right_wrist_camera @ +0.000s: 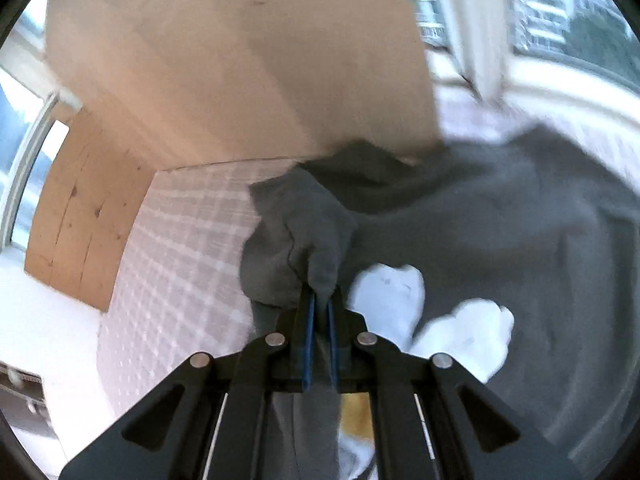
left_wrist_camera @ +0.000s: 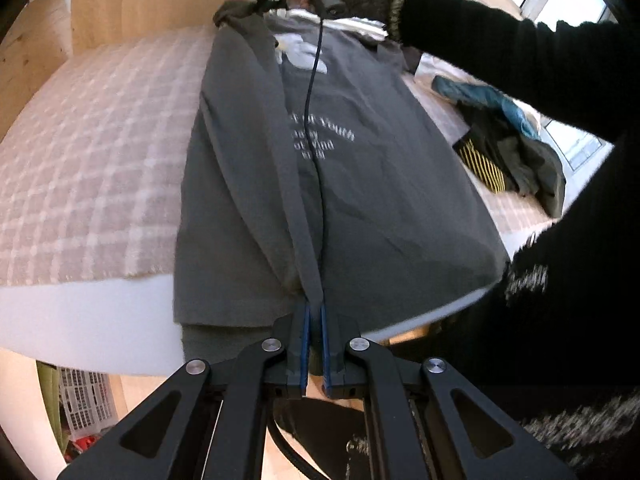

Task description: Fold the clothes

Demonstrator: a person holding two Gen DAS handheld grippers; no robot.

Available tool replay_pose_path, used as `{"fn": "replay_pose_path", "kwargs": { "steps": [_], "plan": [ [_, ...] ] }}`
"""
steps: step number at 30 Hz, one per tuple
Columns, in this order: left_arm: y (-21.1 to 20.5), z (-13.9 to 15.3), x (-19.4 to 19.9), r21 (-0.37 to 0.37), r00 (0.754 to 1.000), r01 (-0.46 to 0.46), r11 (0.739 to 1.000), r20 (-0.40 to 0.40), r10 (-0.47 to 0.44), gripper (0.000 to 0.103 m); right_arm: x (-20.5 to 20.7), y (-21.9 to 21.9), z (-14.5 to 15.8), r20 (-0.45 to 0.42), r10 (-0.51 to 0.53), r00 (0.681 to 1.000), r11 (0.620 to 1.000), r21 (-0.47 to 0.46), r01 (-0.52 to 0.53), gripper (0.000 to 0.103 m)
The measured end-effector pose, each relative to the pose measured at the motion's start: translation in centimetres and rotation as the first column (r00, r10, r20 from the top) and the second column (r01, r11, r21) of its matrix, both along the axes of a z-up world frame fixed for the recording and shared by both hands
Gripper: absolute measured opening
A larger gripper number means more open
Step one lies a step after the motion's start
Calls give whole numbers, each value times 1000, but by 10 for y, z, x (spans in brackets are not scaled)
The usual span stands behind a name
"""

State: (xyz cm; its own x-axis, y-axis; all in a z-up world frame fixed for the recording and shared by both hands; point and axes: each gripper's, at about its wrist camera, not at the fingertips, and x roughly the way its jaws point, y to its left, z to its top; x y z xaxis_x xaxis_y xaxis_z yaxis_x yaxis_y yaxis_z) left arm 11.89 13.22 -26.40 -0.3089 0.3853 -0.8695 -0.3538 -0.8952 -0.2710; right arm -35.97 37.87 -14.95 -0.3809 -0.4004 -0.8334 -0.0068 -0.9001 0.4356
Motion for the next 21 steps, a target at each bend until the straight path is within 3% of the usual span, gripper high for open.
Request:
{"fn": "replay_pose_path", "kwargs": {
  "steps": [4,8,9,15,18,21],
  "plan": [
    [-1,-16,3,-7,998,-17,1000,68,17,7,-1,5,-20,101,18,995,990,135,-31,15],
    [-15,-8,26,8,990,-66,998,124,65,11,0,5,-4,52,48,997,970,236,-59,37],
    [-20,-5,32,10,988,-79,997,131,77,14,0,4,1,40,59,997,961,268,-68,38],
    [-67,3,34,-73,973,-206,976,89,212,21,-3,-13,24,-45,126,991,954,279,-109,39],
    [-70,-3,15,-113,987,-158,981,24,161,21,-8,-28,19,-34,150,988,946,294,-134,39],
    [-67,-16,3,-147,995,-85,985,33,91,21,-6,-26,15,-20,152,988,947,290,-140,39]
  ]
}}
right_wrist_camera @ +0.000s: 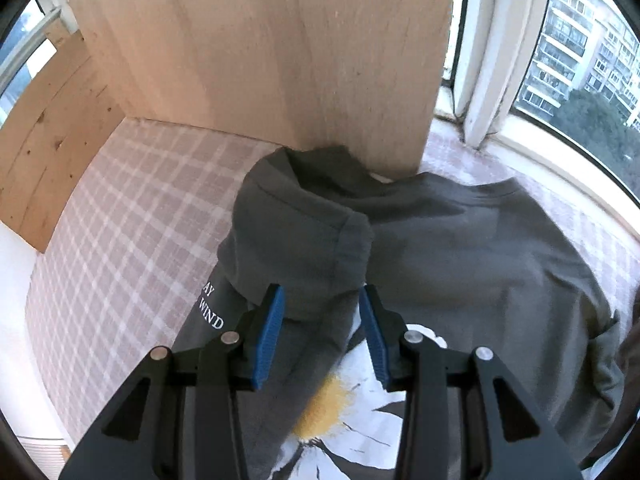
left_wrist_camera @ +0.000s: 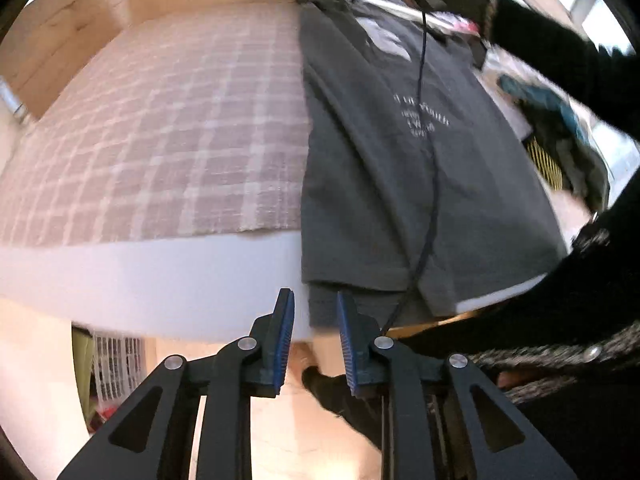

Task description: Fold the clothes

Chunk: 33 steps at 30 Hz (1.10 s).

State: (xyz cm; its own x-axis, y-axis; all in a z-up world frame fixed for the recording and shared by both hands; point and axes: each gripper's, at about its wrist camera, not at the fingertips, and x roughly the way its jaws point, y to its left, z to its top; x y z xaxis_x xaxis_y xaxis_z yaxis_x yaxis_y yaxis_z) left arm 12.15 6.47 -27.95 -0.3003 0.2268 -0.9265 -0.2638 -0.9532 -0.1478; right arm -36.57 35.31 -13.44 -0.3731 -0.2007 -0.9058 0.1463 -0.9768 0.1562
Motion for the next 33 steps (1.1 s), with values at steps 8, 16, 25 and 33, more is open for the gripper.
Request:
{"fn": "replay_pose_path", "kwargs": {
  "steps": [8,16,25,33],
  "plan": [
    [4,-16,-16,3,995,97,995,24,-97,23,-6,-3,-11,25,-11,1000,1000,-12,11,39],
    [3,-16,-24,83,991,132,988,-16,-131,3,-11,-7,-19,23,-24,999,1000,-18,25,39],
    [-7,-2,-16,114,992,111,987,-72,-104,2,-9,2,-16,2,-53,999,991,-121,53,40],
    [-5,-14,-17,103,993,104,989,-72,-97,2,-16,3,-22,9,-71,997,991,-112,71,48]
  ]
}}
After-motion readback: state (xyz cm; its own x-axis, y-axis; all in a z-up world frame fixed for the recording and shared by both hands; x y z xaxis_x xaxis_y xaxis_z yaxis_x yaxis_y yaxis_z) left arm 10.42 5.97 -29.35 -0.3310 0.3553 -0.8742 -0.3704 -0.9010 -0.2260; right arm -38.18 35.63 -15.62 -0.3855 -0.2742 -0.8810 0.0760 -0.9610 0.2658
